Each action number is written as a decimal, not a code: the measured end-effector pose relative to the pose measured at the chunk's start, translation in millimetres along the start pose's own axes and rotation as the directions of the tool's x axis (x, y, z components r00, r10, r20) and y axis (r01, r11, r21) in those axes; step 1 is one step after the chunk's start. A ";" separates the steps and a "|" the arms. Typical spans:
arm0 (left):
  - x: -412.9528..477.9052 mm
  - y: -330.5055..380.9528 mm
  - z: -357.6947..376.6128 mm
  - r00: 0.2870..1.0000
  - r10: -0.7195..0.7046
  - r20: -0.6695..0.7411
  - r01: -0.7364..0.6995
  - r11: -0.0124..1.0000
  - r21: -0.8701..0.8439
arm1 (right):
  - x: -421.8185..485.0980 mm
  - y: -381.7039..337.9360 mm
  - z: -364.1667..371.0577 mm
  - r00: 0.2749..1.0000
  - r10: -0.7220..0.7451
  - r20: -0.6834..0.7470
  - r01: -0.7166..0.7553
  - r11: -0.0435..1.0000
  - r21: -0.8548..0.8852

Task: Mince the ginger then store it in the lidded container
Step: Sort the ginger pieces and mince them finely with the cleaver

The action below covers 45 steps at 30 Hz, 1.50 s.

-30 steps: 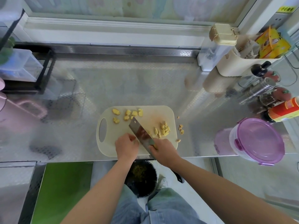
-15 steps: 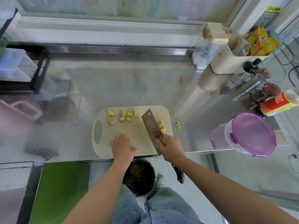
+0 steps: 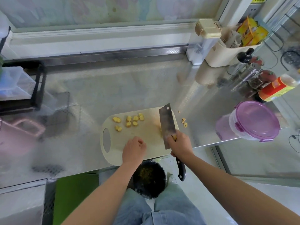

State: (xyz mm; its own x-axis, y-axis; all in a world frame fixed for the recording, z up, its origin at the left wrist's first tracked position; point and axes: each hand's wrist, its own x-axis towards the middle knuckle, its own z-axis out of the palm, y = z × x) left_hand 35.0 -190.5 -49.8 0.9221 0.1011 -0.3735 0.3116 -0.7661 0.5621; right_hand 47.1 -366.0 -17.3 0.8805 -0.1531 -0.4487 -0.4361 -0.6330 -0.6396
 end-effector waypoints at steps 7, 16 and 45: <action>6.0 48.8 -15.4 0.969 0.038 0.243 0.112 0.810 -0.576 | -16.4 -12.8 22.6 0.952 -0.272 -0.139 0.211 0.916 -0.342; 32.4 67.7 -6.9 0.993 -0.118 0.021 0.118 0.941 -0.318 | 1.9 -3.5 -10.3 0.917 -0.376 0.133 0.399 0.866 -0.303; 29.4 53.9 -23.0 0.973 -0.230 -0.024 0.193 0.865 -0.463 | 22.8 5.1 -11.2 0.884 -0.394 0.250 0.449 0.863 -0.230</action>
State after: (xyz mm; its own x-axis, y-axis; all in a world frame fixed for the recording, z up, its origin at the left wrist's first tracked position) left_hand 84.2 -214.3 -13.5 0.8309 0.2894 -0.4752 0.5538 -0.3493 0.7558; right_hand 67.1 -381.2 -23.8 0.9040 0.3037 -0.3010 0.0621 -0.7897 -0.6103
